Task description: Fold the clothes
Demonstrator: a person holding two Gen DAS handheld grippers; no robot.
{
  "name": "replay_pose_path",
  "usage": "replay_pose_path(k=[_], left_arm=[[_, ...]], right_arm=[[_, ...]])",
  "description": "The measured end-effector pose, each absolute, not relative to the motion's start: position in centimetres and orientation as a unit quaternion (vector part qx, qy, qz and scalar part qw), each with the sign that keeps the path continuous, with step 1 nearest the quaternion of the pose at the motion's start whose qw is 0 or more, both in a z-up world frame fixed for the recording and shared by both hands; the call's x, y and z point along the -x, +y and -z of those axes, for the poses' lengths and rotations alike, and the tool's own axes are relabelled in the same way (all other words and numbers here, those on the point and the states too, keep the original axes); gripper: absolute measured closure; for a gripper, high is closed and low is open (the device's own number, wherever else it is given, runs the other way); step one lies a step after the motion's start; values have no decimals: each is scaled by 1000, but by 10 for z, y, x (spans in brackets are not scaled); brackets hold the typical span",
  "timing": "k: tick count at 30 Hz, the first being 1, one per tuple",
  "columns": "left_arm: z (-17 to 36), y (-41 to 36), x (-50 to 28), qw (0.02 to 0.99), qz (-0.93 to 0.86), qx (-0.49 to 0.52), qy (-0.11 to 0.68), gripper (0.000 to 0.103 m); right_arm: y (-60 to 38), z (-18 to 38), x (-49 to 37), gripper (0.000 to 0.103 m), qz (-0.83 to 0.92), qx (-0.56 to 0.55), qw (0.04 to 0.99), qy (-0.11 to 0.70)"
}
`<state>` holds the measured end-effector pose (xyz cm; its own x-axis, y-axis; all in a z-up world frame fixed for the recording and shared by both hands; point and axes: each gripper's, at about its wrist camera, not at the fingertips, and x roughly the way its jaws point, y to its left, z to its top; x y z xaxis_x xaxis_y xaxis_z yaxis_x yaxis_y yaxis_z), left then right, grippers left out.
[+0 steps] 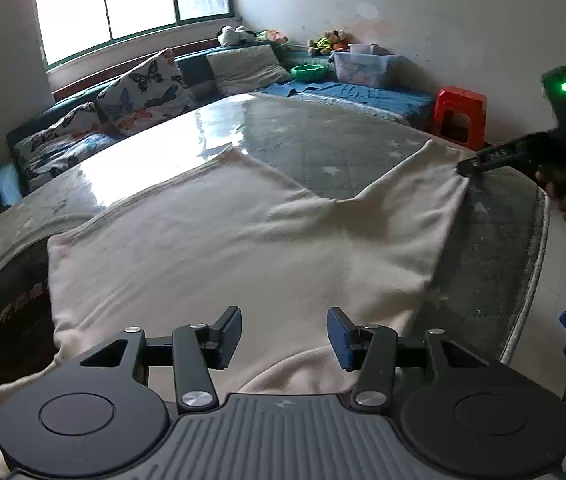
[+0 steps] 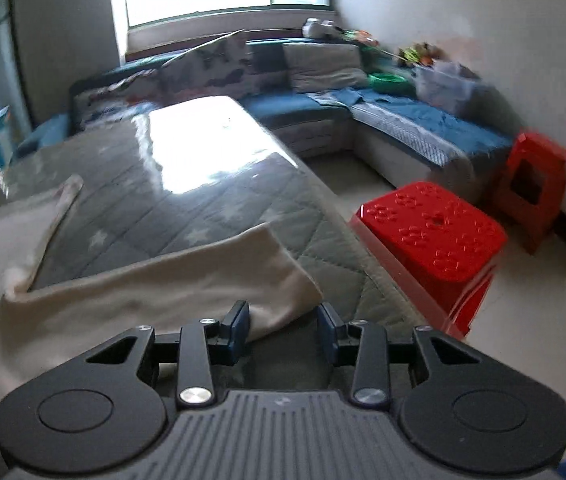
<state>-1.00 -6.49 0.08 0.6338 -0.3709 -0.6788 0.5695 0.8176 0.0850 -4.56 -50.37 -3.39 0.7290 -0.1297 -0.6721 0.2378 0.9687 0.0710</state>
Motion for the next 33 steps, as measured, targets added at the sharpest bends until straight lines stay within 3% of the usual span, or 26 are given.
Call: replay_pose_path(k=[1,5,6,22,33], left_arm=[[-1,-68,10,891,265,-148,336,52],[2,-76,8,888,272,-150,339,52],[3,-78,8,887,273,-149,340,52],[15,-104,12,871,312,-165,343,52],[-8,-37,6,903,247,-105,336,50]], right_arm=[[-506,35,44,73,103,-85,926,352],[-506,36,44,96,115,-96,929,340],[-507,35,45,97,116,-102,929,337],[-497,-25,68,98,75,-118,953,269],[-434,-108,83,98,-60,-96,972,206]])
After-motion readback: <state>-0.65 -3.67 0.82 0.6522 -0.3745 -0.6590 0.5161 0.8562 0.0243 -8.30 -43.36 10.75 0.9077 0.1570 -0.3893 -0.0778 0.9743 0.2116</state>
